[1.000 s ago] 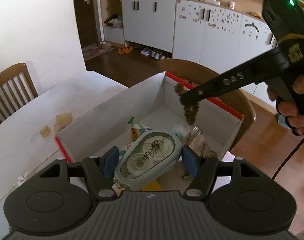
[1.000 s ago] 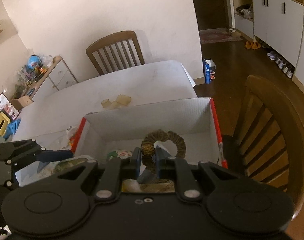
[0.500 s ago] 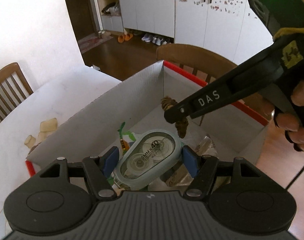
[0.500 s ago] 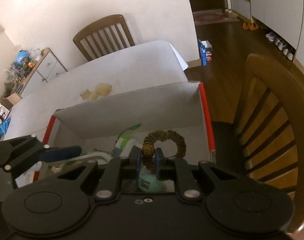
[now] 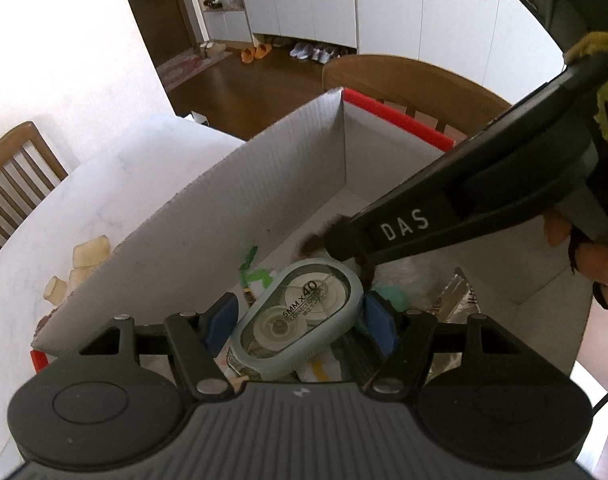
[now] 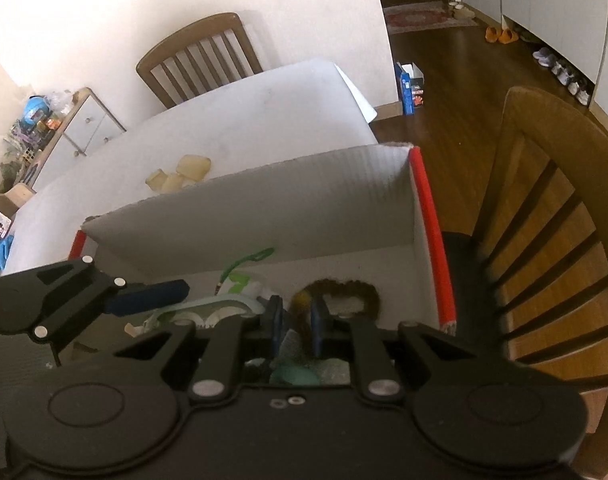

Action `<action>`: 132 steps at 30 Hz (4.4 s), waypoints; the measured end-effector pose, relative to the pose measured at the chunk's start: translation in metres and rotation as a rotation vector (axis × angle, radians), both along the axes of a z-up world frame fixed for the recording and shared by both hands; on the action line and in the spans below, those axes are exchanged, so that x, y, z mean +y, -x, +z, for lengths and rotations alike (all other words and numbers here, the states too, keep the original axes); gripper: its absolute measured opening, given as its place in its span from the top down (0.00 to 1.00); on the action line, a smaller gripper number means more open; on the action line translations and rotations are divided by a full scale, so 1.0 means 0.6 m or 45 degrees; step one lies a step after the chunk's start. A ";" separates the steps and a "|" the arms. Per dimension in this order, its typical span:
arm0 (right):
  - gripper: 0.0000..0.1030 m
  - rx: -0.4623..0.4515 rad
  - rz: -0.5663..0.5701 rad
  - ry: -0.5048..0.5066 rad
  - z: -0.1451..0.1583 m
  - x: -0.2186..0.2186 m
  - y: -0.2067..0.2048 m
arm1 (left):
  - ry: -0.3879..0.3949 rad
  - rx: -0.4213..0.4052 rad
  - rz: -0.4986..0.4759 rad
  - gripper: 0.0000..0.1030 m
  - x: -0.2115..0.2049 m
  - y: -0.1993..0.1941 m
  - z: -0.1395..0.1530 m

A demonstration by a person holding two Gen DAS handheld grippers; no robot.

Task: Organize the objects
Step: 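Open both tools to drop tape dispenser and rope toy in the box, then withdraw both tools from the box back toward the pile, then grasp the white plush with left tool while right tool grasps red plush rooster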

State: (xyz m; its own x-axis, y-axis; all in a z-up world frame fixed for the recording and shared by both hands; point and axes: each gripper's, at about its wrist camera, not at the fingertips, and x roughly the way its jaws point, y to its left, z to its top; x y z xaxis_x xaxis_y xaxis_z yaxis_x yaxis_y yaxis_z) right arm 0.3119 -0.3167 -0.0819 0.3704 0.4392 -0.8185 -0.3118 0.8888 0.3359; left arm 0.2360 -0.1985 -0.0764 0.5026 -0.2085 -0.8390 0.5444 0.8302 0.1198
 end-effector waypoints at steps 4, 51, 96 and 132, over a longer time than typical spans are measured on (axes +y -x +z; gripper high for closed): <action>0.84 -0.007 -0.005 -0.010 0.000 -0.003 -0.005 | -0.015 0.010 0.008 0.33 0.000 -0.003 -0.007; 0.34 -0.233 0.065 -0.014 0.127 0.023 0.164 | 0.385 -0.072 0.200 0.16 0.189 0.095 0.104; 0.10 -0.298 0.168 0.107 0.105 0.409 0.295 | 0.432 -0.164 0.403 0.00 0.577 0.112 0.063; 0.22 -0.336 0.176 0.240 -0.073 0.532 0.132 | 0.402 -0.036 0.281 0.01 0.582 -0.087 -0.096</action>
